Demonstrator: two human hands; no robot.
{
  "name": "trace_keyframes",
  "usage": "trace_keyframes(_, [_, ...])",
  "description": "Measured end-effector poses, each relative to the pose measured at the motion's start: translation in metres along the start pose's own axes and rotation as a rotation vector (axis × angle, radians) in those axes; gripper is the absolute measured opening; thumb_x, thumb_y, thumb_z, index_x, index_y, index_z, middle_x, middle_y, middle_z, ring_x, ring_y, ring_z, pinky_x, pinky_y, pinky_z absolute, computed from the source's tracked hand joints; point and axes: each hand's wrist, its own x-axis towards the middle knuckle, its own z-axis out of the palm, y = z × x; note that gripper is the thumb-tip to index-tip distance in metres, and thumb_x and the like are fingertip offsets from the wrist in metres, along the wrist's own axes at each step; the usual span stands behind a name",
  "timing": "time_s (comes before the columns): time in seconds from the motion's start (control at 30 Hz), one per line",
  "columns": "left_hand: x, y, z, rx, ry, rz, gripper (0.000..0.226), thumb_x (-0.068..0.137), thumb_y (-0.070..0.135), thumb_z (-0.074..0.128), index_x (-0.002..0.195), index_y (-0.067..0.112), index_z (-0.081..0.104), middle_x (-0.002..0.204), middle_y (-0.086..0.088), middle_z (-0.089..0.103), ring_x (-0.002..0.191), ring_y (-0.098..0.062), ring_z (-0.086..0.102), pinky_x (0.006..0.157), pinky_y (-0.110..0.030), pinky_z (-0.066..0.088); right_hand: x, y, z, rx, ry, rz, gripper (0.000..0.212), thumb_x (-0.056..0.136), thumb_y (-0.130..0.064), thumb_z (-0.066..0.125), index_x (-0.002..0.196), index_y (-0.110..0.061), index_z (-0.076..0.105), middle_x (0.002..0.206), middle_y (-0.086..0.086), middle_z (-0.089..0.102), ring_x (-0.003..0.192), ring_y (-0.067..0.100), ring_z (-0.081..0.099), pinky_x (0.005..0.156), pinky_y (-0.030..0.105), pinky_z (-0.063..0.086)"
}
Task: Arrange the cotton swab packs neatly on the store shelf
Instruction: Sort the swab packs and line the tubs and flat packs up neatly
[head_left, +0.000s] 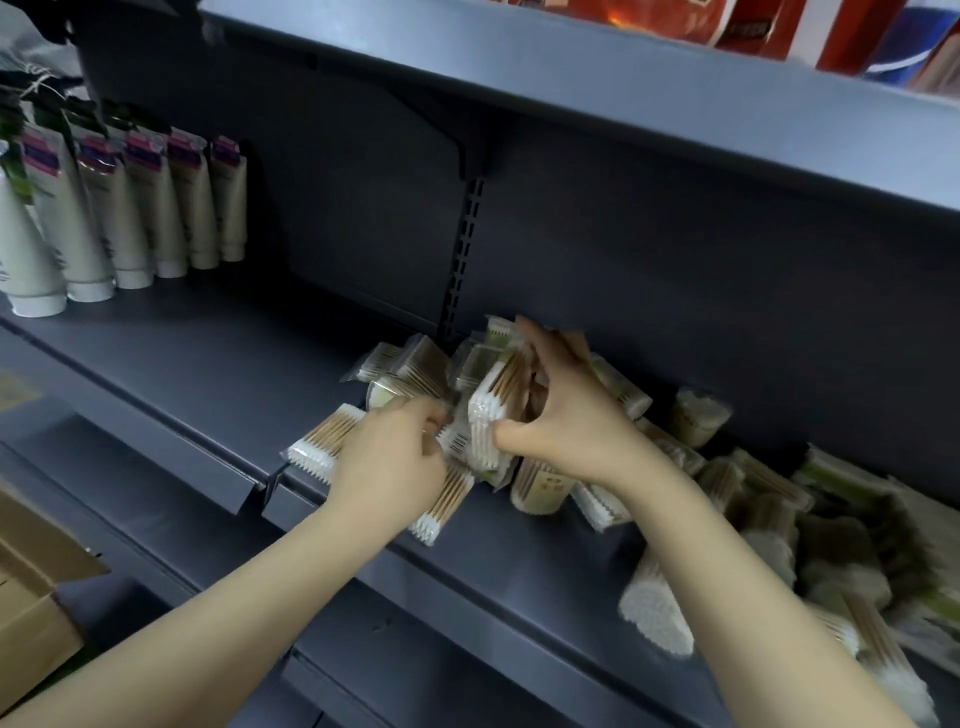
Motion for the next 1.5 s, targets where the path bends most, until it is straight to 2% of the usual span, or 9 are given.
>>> trace_keyframes(0.07, [-0.003,0.009,0.002,-0.117,-0.038,-0.069,0.037,0.085,0.001,0.04,0.109,0.019,0.061,0.106,0.003,0.061,0.099,-0.014,0.057,0.087,-0.032,0.048,-0.011,0.001,-0.004,0.07,0.025,-0.03,0.09,0.062,-0.024,0.074,0.14,-0.027,0.029,0.134,-0.01,0.027,0.126,0.005,0.039,0.102,0.021,0.037])
trace_keyframes(0.17, [-0.007,0.017,0.007,-0.194,-0.087,-0.097,0.028,0.089,0.007,0.044,0.106,0.021,0.062,0.099,0.005,0.064,0.091,-0.012,0.059,0.079,-0.027,0.049,-0.028,0.006,-0.012,0.126,0.061,-0.084,0.069,0.06,-0.017,0.079,0.117,-0.029,0.042,0.101,-0.027,0.038,0.098,-0.016,0.048,0.084,0.003,0.037])
trace_keyframes(0.33, [-0.019,0.031,0.015,-0.254,-0.102,-0.079,0.023,0.094,0.02,0.046,0.107,0.023,0.065,0.095,0.012,0.063,0.086,-0.005,0.056,0.065,-0.017,0.04,-0.058,0.02,-0.021,0.157,0.078,-0.084,0.08,0.045,-0.046,0.065,0.12,-0.033,0.042,0.12,-0.012,0.036,0.113,0.0,0.046,0.096,0.015,0.039])
trace_keyframes(0.63, [-0.046,0.075,0.043,-0.524,-0.236,-0.097,0.025,0.095,0.014,0.046,0.109,0.014,0.066,0.106,0.004,0.066,0.101,-0.011,0.059,0.093,-0.026,0.045,-0.116,0.043,-0.033,0.336,0.102,-0.156,0.07,0.058,-0.03,0.066,0.122,-0.039,0.039,0.128,0.004,0.039,0.123,0.008,0.046,0.107,0.028,0.037])
trace_keyframes(0.87, [-0.058,0.097,0.065,-0.669,-0.293,-0.201,0.025,0.093,0.013,0.05,0.115,0.013,0.062,0.096,0.001,0.067,0.084,-0.01,0.061,0.073,-0.02,0.045,-0.14,0.074,-0.046,0.255,0.102,-0.09,0.076,0.063,-0.026,0.068,0.128,-0.043,0.033,0.133,-0.007,0.037,0.127,0.003,0.04,0.108,0.032,0.036])
trace_keyframes(0.97, [-0.061,0.102,0.072,-0.686,-0.281,-0.213,0.029,0.093,0.011,0.051,0.121,0.01,0.058,0.093,0.001,0.066,0.082,-0.009,0.059,0.079,-0.022,0.048,-0.146,0.085,-0.052,0.198,0.088,-0.092,0.078,0.067,-0.023,0.068,0.131,-0.045,0.03,0.133,-0.009,0.037,0.127,0.002,0.038,0.109,0.028,0.035])
trace_keyframes(1.07, [-0.063,0.106,0.078,-0.67,-0.25,-0.191,0.035,0.092,0.008,0.05,0.126,0.007,0.056,0.104,-0.003,0.066,0.096,-0.013,0.061,0.088,-0.023,0.049,-0.151,0.088,-0.059,0.149,0.097,-0.081,0.073,0.063,-0.042,0.06,0.127,-0.052,0.027,0.126,-0.018,0.038,0.12,-0.007,0.038,0.1,0.008,0.03])
trace_keyframes(1.23, [-0.068,0.118,0.085,-0.565,-0.163,-0.101,0.035,0.091,0.003,0.045,0.124,0.008,0.057,0.109,0.002,0.06,0.089,-0.006,0.058,0.056,0.002,0.037,-0.158,0.099,-0.068,0.204,0.064,-0.045,0.071,0.067,-0.024,0.059,0.124,-0.053,0.026,0.102,-0.043,0.051,0.095,-0.015,0.051,0.082,0.003,0.037])
trace_keyframes(1.5, [-0.076,0.134,0.099,-0.705,-0.175,-0.08,0.03,0.089,-0.004,0.049,0.113,0.011,0.06,0.086,0.014,0.058,0.073,0.003,0.055,0.059,-0.002,0.041,-0.167,0.116,-0.083,0.298,0.131,0.013,0.06,0.068,-0.016,0.049,0.121,-0.043,0.036,0.081,-0.017,0.057,0.069,-0.007,0.05,0.073,0.009,0.042])
